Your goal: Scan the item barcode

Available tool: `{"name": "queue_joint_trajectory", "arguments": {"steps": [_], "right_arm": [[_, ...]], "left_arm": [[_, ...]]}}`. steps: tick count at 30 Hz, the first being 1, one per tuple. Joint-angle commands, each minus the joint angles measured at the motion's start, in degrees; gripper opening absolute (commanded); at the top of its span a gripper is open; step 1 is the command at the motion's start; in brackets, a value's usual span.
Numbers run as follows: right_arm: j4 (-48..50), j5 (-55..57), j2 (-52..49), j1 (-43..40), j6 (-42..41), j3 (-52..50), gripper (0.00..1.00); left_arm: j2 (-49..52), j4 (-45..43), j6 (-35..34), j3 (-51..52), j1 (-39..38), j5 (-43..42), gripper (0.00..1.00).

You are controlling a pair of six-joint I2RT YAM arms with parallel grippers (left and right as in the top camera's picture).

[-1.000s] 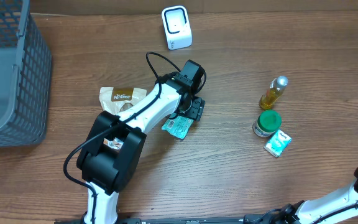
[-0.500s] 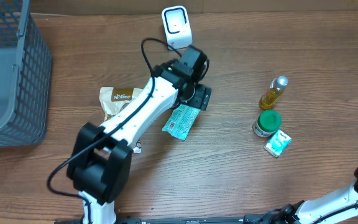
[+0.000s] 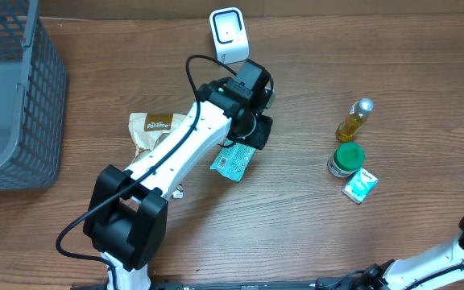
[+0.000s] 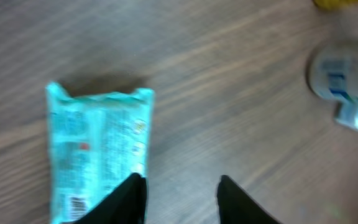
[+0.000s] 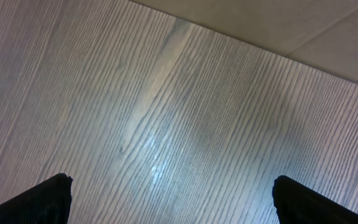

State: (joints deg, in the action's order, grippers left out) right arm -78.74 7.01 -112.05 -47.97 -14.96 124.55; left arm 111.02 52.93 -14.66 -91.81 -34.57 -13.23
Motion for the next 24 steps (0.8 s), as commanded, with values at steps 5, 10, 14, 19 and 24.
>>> {"name": "queue_joint_trajectory", "arguments": {"steps": [5,10,14,19,24], "right_arm": [[0.2,0.39,0.81,-0.04,-0.02,0.55,1.0],[0.2,0.39,0.81,-0.04,-0.02,0.55,1.0],[0.2,0.39,0.81,-0.04,-0.02,0.55,1.0],[0.2,0.39,0.81,-0.04,-0.02,0.55,1.0],[0.2,0.39,0.81,-0.04,-0.02,0.55,1.0]], "left_arm": [[-0.02,0.52,0.28,0.31,-0.83,-4.87,0.06],[0.0,1.14,0.26,0.72,-1.84,-4.85,0.04],[0.17,2.21,-1.29,0.72,-3.06,-4.79,0.06],[0.24,2.73,-2.75,1.07,-5.2,-4.24,0.08],[0.24,2.8,-2.75,1.16,-7.45,-4.15,0.08]]}}
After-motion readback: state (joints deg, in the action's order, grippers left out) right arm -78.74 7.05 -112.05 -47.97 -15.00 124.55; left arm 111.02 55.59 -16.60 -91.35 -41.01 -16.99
